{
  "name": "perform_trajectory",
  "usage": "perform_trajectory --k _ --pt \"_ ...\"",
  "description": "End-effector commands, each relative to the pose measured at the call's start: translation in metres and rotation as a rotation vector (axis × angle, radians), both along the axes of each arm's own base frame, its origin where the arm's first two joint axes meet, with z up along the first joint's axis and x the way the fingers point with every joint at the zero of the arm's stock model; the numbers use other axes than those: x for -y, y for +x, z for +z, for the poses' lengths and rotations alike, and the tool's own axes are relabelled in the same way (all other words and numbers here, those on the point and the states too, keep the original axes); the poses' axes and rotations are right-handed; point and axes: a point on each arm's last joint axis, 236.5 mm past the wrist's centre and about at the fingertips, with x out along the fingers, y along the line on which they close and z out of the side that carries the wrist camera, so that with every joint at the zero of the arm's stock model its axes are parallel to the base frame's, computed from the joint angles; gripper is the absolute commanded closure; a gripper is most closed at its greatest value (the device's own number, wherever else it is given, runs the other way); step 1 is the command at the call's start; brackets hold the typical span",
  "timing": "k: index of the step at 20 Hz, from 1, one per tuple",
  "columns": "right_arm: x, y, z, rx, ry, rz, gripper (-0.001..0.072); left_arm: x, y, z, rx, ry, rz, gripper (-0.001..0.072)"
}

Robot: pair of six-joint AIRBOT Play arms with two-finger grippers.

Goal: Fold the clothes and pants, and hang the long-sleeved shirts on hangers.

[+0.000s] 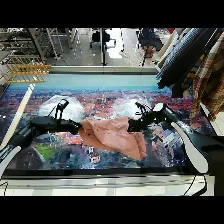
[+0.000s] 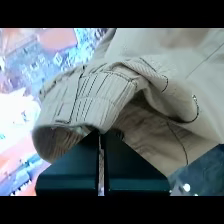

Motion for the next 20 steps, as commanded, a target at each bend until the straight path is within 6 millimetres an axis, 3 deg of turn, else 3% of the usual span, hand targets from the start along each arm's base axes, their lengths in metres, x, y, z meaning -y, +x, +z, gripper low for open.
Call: perform_trajectory --k 1,4,6,11,14,15,16,17,19,20 --pt "0.006 0.003 0.027 0.066 -0.005 -0.003 0.0692 0.015 -0.004 0.040 0.050 -0.039 -0.090 0.0702" --pt "0.012 0.005 0.068 0.170 -0.016 -0.006 0.0692 0.026 -0.011 0.081 0.105 -0.059 -0.175 0.0703" --pt "0.012 0.003 0.085 0.207 -0.014 -0.008 0.0692 0.029 -0.014 0.086 0.100 -0.067 -0.204 0.0703" --pt "0.011 0.005 0.087 0.190 -0.010 -0.050 0.0692 0.037 -0.026 0.037 -0.073 -0.096 -0.257 0.0701" --pt "0.013 0.006 0.086 0.194 -0.018 -0.046 0.0692 0.039 -0.024 0.023 -0.102 -0.107 -0.257 0.0698" --pt "0.015 0.006 0.085 0.197 -0.028 -0.044 0.0692 0.038 -0.021 0.021 -0.097 -0.103 -0.250 0.0679" --pt "0.016 0.006 0.084 0.198 -0.036 -0.042 0.0691 0.038 -0.020 0.019 -0.088 -0.096 -0.254 0.0565" --pt "0.016 0.006 0.084 0.197 -0.037 -0.042 0.0691 0.037 -0.017 0.017 -0.086 -0.093 -0.247 0.0523" --pt "0.017 0.006 0.083 0.199 -0.038 -0.041 0.0691 0.035 -0.010 0.011 -0.080 -0.086 -0.221 0.0517" --pt "0.017 0.006 0.083 0.200 -0.039 -0.040 0.0691 0.034 -0.004 0.009 -0.070 -0.084 -0.203 0.0464"
